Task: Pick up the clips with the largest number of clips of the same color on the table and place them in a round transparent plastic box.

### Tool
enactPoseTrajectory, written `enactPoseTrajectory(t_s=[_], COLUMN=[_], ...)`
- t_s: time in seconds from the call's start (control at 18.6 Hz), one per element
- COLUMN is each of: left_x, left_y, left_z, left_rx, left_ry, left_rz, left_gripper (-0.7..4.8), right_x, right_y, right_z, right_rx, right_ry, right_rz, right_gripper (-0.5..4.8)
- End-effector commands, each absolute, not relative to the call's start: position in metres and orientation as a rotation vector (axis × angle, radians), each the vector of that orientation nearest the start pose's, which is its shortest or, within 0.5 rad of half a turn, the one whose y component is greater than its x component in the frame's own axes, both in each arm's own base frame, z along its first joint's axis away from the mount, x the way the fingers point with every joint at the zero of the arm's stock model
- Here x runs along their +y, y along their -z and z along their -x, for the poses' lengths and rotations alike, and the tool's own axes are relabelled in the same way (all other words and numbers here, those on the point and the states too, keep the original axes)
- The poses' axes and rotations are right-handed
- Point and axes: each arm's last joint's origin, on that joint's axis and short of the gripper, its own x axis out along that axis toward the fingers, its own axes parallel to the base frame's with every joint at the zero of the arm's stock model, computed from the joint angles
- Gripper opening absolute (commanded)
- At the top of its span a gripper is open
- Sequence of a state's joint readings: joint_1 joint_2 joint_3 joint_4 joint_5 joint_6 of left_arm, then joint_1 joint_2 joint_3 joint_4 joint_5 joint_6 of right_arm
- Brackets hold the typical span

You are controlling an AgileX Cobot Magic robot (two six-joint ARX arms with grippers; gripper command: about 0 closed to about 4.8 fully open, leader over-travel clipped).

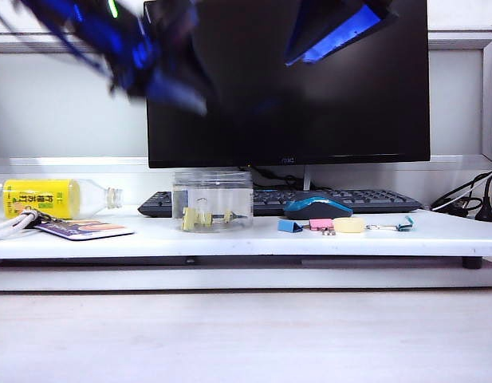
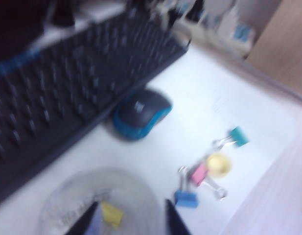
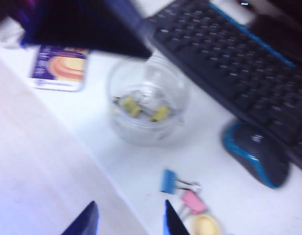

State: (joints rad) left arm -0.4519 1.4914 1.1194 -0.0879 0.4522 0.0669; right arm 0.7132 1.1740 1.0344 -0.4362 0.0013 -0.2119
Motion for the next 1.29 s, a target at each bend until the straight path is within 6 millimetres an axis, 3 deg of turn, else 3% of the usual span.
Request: enactPoseTrajectory(t_s=[0.05, 0.22, 0.38, 0.43, 0.48, 0.54, 0.65, 0.81, 1.02, 1.29], left_x=[-0.143, -0.110, -0.079, -0.064, -0.059, -0.048, -0.038, -0.026, -0.013, -0.002], left_y=[-0.335, -0.378, -0.402, -0.415, -0.419, -0.427, -0.429, -0.425, -0.391, -0.340], left_z=[-0.269, -0.226, -0.191, -0.165, -0.155, -0.130, -0.105, -0.068, -0.029, 0.004], left_rx=[0.272, 0.160, 0.088, 0.030, 0.009, -0.037, -0.053, -0.038, -0.069, -0.133], left_ry=[0.893, 0.800, 0.722, 0.685, 0.675, 0.625, 0.555, 0.480, 0.418, 0.382], left_rz=[-0.128, -0.167, -0.155, -0.155, -0.156, -0.159, -0.161, -0.169, -0.096, -0.021], left_gripper=[1.61, 1.61, 1.61, 1.61, 1.61, 1.61, 1.61, 1.61, 1.60, 1.60], right_x=[0.156, 0.133, 0.107, 0.088, 0.082, 0.063, 0.047, 0.026, 0.015, 0.012], right_y=[-0.325, -0.343, -0.367, -0.382, -0.386, -0.397, -0.402, -0.395, -0.356, -0.321], right_z=[-0.194, -0.194, -0.182, -0.167, -0.161, -0.141, -0.120, -0.087, -0.053, -0.043], right_rx=[0.466, 0.384, 0.249, 0.169, 0.148, 0.087, 0.058, 0.036, -0.008, 0.055], right_ry=[-0.749, -0.778, -0.759, -0.713, -0.699, -0.645, -0.584, -0.478, -0.408, -0.332], right_rz=[0.336, 0.223, 0.163, 0.145, 0.141, 0.132, 0.129, 0.127, 0.123, 0.102], right_gripper=[1.75, 1.75, 1.75, 1.71, 1.69, 1.69, 1.69, 1.69, 1.69, 1.69])
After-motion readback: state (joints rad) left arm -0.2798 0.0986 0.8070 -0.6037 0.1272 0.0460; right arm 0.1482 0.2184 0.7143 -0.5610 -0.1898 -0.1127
